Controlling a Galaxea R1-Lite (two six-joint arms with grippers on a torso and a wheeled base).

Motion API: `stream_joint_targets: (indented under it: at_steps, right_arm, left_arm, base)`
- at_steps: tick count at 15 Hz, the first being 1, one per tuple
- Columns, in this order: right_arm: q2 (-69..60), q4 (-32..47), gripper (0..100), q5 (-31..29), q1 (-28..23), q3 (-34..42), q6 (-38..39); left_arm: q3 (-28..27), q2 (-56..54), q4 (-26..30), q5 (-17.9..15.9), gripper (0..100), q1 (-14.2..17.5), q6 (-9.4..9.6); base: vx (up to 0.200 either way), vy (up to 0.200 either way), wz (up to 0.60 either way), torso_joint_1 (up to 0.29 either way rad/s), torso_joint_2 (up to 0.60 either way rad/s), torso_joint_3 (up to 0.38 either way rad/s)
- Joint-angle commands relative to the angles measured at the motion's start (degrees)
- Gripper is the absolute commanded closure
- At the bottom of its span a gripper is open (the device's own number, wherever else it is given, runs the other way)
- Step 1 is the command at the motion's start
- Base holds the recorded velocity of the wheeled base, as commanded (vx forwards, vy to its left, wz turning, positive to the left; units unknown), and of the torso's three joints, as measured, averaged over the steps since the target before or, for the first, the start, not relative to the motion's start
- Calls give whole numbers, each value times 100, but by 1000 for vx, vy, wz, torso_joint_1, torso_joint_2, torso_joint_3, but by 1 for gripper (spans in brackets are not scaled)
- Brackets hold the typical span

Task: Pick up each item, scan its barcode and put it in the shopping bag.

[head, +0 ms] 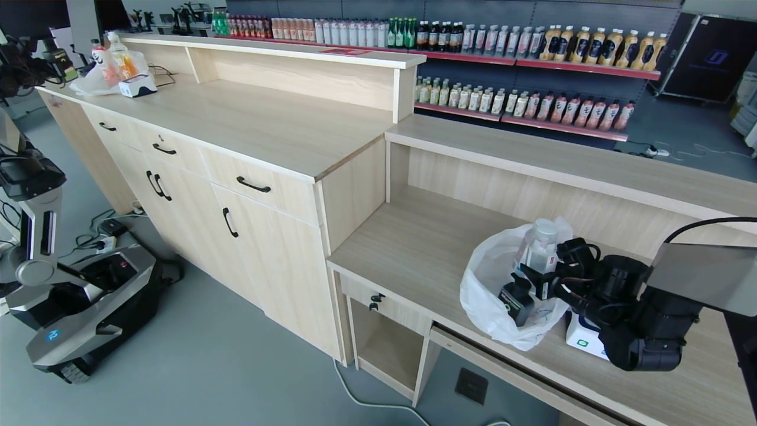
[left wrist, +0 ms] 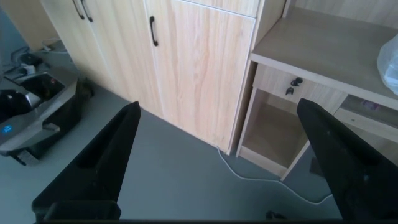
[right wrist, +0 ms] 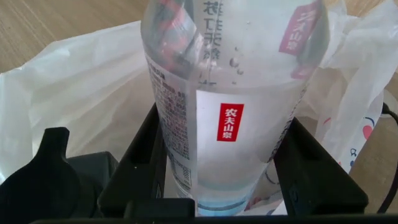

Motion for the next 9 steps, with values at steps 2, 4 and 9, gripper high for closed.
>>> stream_joint_targets:
  at_steps: [2,4,9]
  right_arm:
    - [141,3,100,10,-68,-22,-1]
    - [220,-5,100,1,-77,-14,-1]
    - [308,-85,100,10,-68,-22,-10]
  left_arm:
    - [0,-2,0,0,0,-1,2]
    - [0,-2,0,0,0,-1,2]
    - [0,-2,0,0,0,-1,2]
  base:
    - [0,0,0,0,0,0]
    - [0,0,0,0,0,0]
    - [0,0,0,0,0,0]
